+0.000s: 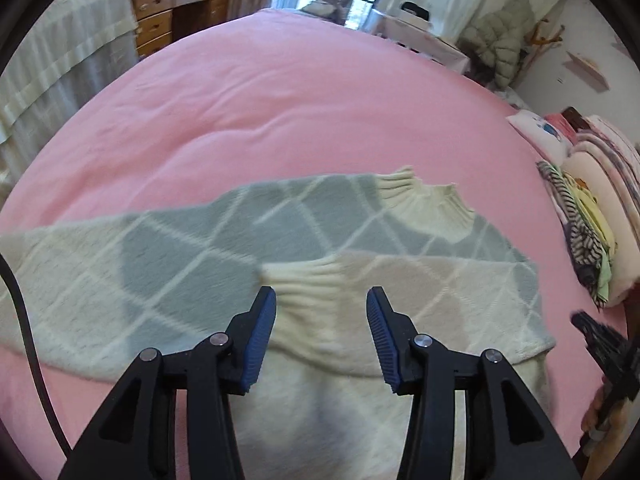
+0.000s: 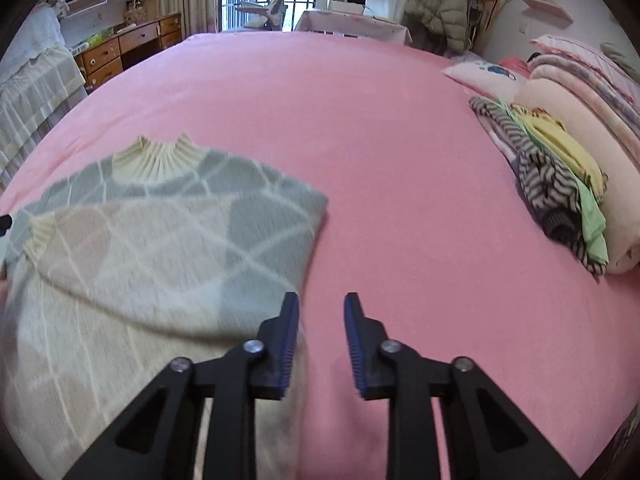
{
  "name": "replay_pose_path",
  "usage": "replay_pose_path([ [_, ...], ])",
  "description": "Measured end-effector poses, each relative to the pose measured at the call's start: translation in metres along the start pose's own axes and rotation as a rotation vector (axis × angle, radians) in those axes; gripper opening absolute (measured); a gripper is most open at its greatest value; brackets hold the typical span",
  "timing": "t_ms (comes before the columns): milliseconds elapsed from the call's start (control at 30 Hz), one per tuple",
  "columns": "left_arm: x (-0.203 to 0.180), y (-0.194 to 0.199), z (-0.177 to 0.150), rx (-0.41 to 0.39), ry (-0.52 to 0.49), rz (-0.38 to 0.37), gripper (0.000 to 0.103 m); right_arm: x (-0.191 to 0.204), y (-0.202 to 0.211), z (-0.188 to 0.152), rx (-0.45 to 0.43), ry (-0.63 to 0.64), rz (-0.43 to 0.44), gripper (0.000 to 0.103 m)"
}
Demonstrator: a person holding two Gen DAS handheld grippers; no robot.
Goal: Fold small clothes
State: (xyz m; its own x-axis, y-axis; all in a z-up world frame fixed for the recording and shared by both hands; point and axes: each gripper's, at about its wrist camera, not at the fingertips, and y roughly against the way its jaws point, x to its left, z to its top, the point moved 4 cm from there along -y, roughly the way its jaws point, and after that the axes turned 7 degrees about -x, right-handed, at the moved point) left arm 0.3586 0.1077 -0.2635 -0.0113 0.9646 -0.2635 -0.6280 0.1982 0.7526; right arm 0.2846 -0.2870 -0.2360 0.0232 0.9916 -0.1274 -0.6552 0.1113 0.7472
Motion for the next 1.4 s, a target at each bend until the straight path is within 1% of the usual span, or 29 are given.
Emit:
replay_pose_path([
  [67, -0.021, -0.018, 0.001, 0.018, -0.034, -0.016, 0.045, 0.014, -0.021, 0.017, 0.006, 0.011, 0.016, 0.013],
  [167, -0.035, -0.042, -0.001, 0.046, -0.062, -0.018, 0.044, 0.032, -0.055, 0.034, 0.031, 0.004, 0.084, 0.013],
  [233, -0.035, -0.058, -0.002, 0.059, -0.075, 0.001, 0.044, 0.041, -0.073, 0.038, 0.051, 0.008, 0.101, 0.013],
  [300, -0.023, -0.073, -0.003, 0.071, -0.083, 0.048, 0.044, 0.044, -0.094, 0.037, 0.074, 0.015, 0.092, 0.013],
  [333, -0.019, -0.08, -0.005, 0.078, -0.081, 0.061, 0.039, 0.042, -0.105, 0.035, 0.095, 0.018, 0.074, 0.013],
  [367, -0.011, -0.086, -0.007, 0.088, -0.075, 0.062, 0.031, 0.036, -0.116, 0.032, 0.111, 0.018, 0.055, 0.007],
  [400, -0.001, -0.091, -0.009, 0.098, -0.064, 0.055, 0.028, 0.031, -0.122, 0.03, 0.116, 0.014, 0.048, 0.002],
  [433, 0.004, -0.092, -0.011, 0.097, -0.057, 0.038, 0.026, 0.024, -0.126, 0.028, 0.12, 0.002, 0.056, 0.0],
  [467, 0.007, -0.092, -0.011, 0.092, -0.052, 0.018, 0.023, 0.017, -0.128, 0.027, 0.121, -0.018, 0.083, 0.0],
  [500, 0.011, -0.091, -0.011, 0.085, -0.052, 0.015, 0.021, 0.01, -0.127, 0.026, 0.115, -0.041, 0.107, 0.0],
  [567, 0.014, -0.09, -0.011, 0.082, -0.053, 0.014, 0.017, 0.002, -0.124, 0.028, 0.106, -0.055, 0.105, 0.0],
  [633, 0.017, -0.09, -0.012, 0.084, -0.047, 0.014, 0.017, -0.006, -0.119, 0.028, 0.097, -0.06, 0.075, 0.0],
  [700, 0.017, -0.086, -0.01, 0.083, -0.046, 0.021, 0.017, -0.016, -0.115, 0.027, 0.09, -0.052, -0.01, 0.0],
  [733, 0.016, -0.086, -0.009, 0.084, -0.049, 0.026, 0.017, -0.021, -0.114, 0.024, 0.098, -0.055, -0.038, 0.0],
  [833, 0.016, -0.073, -0.006, 0.082, -0.05, 0.043, 0.017, -0.032, -0.108, 0.014, 0.141, -0.078, -0.047, 0.0],
  [900, 0.018, -0.056, -0.001, 0.065, -0.043, 0.071, 0.027, -0.031, -0.09, 0.01, 0.125, -0.069, -0.049, 0.0],
  [967, 0.021, -0.034, 0.005, 0.033, -0.033, 0.087, 0.038, -0.026, -0.067, 0.009, 0.101, -0.078, -0.027, 0.0],
  [1000, 0.022, -0.024, 0.007, 0.021, -0.027, 0.094, 0.042, -0.024, -0.056, 0.008, 0.089, -0.082, -0.017, 0.0],
  [1033, 0.026, -0.01, 0.009, 0.006, -0.015, 0.103, 0.053, -0.019, -0.041, 0.008, 0.072, -0.084, -0.001, 0.0],
  [1067, 0.028, 0.001, 0.01, -0.006, -0.004, 0.111, 0.062, -0.014, -0.028, 0.006, 0.059, -0.085, 0.013, 0.0],
  [1100, 0.033, 0.017, 0.01, -0.026, 0.01, 0.122, 0.065, -0.005, -0.01, 0.005, 0.041, -0.082, 0.034, 0.002],
  [1133, 0.038, 0.031, 0.01, -0.039, 0.019, 0.132, 0.071, 0.0, -0.001, 0.007, 0.03, -0.075, 0.044, 0.002],
  [1167, 0.044, 0.048, 0.007, -0.051, 0.028, 0.145, 0.074, 0.006, 0.008, 0.009, 0.017, -0.066, 0.055, 0.002],
  [1200, 0.051, 0.062, 0.004, -0.059, 0.035, 0.155, 0.075, 0.017, 0.026, 0.008, -0.001, -0.054, 0.072, 0.002],
  [1233, 0.057, 0.073, 0.002, -0.063, 0.04, 0.161, 0.078, 0.023, 0.033, 0.01, -0.009, -0.049, 0.086, 0.003],
  [1300, 0.075, 0.104, -0.005, -0.083, 0.048, 0.204, 0.083, 0.043, 0.053, 0.011, -0.018, -0.031, 0.12, 0.005],
  [1333, 0.083, 0.116, -0.008, -0.095, 0.046, 0.231, 0.085, 0.055, 0.063, 0.012, -0.025, -0.018, 0.134, 0.01],
  [1367, 0.091, 0.127, -0.011, -0.107, 0.04, 0.259, 0.086, 0.065, 0.072, 0.013, -0.037, -0.005, 0.145, 0.017],
  [1400, 0.105, 0.143, -0.016, -0.121, 0.026, 0.308, 0.087, 0.081, 0.083, 0.014, -0.055, 0.02, 0.158, 0.022],
])
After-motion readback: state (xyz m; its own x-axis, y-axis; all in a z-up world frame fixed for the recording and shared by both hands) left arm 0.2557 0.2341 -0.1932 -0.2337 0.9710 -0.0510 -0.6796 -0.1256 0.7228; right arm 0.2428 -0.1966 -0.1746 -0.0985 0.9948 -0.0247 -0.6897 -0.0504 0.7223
